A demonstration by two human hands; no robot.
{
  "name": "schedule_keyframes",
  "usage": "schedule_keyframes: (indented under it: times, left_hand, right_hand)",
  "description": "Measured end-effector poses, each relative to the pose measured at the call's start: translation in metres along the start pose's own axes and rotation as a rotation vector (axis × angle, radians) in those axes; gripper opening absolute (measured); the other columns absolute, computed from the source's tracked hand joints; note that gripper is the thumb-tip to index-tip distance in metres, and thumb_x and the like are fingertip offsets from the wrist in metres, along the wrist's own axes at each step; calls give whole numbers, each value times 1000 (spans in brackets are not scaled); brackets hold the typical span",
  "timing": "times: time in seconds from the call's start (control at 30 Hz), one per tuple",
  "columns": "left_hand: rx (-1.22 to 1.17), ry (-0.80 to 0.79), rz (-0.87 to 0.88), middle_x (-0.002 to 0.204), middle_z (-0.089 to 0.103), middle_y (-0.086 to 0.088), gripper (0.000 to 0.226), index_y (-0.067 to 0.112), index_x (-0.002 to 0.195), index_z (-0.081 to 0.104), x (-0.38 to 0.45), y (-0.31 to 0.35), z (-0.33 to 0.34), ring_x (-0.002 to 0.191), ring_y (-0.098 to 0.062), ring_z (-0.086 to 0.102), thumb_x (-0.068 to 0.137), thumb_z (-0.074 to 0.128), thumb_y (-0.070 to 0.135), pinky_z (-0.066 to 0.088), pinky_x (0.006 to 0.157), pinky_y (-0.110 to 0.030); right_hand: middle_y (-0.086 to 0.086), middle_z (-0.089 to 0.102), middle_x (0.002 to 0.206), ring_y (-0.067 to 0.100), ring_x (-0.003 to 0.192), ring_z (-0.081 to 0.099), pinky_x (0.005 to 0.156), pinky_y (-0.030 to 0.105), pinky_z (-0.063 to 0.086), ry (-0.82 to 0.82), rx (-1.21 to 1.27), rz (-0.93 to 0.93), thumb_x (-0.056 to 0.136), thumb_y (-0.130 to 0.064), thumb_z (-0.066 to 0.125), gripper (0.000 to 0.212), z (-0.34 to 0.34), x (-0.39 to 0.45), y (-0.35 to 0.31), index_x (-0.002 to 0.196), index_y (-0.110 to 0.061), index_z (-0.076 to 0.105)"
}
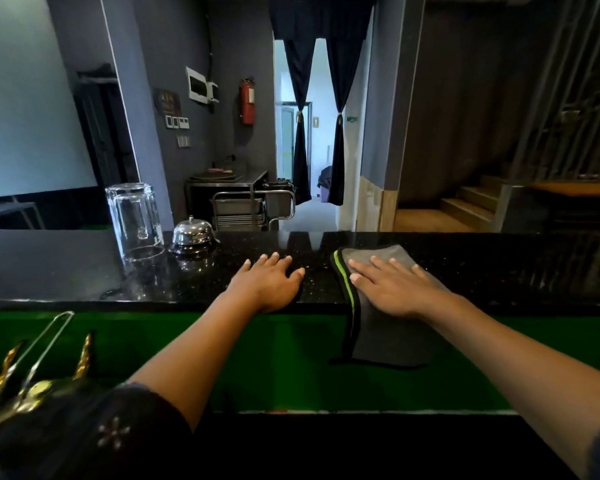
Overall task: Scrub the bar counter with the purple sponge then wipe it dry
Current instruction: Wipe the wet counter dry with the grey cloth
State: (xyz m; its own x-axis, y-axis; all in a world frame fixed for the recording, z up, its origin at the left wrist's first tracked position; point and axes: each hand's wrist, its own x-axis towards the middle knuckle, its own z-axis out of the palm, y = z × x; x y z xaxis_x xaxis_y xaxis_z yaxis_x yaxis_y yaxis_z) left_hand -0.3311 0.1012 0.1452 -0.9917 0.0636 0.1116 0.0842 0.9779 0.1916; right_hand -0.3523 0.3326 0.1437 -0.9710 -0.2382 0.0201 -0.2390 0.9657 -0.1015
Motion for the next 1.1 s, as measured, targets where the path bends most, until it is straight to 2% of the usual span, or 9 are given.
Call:
schedule_keyframes:
  times: [0.17,0.3,0.4,0.5,0.6,0.77,0.87,0.97,1.1]
  left_hand:
    - [28,-9,-18,157,7,2,64,30,148,13,5,-5,7,144,-16,4,91,14,60,0,115,-40]
    - [50,-7,-27,157,5,4,62,32,148,12,5,-2,6,144,-14,4,92,16,59,0,115,-38]
    - [68,-28,-18,158,5,4,59,33,148,11,6,-2,4,144,-13,4,94,15,56,2,115,-38]
    - [66,-43,-17,157,6,5,58,34,147,11,6,-4,1,144,-13,4,94,15,55,2,115,-38]
    - [37,-53,-22,157,6,6,58,35,147,11,2,-5,1,144,-11,3,94,16,57,0,116,-38]
    - [41,-49,-30,157,6,6,58,36,147,11,2,-4,0,143,-11,4,94,18,57,1,116,-38]
    - [57,-41,-45,157,7,6,57,35,147,12,3,-1,-1,144,-12,5,94,19,56,2,117,-38]
    - [62,-34,-65,157,8,6,56,34,147,14,1,4,-1,144,-13,6,95,20,54,3,117,-39]
    - [58,-45,-85,157,9,5,54,34,147,15,-4,9,-5,144,-14,6,96,20,52,3,116,-39]
  right_hand:
    - [0,-1,160,29,145,-2,112,55,-5,-40,36,29,93,-64,7,58,-11,40,-3,148,-45,6]
    - [12,-3,159,40,143,-4,110,63,-7,-45,22,54,96,-56,12,59,-17,75,-33,151,-34,6]
    - [14,0,159,42,143,-2,108,66,-7,-47,20,-50,95,-55,15,60,-11,97,-62,151,-32,9]
    - [7,2,160,35,144,1,110,62,-6,-81,26,-181,92,-63,12,62,-6,116,-60,149,-40,11]
    - [-2,7,160,27,145,6,112,59,0,-66,23,-233,86,-71,8,63,-5,130,-18,145,-49,12]
    - [3,14,159,30,143,15,111,60,10,-24,41,77,87,-68,8,63,-16,143,135,146,-46,14]
    - [3,10,160,27,145,10,113,56,8,-48,-11,177,88,-69,8,66,-24,138,181,148,-42,13]
    - [3,11,160,29,145,11,112,58,9,-10,-19,165,85,-68,8,69,-23,123,153,148,-40,15]
    - [8,11,159,37,143,12,109,63,5,20,-7,-85,90,-62,12,63,-15,85,68,148,-38,14]
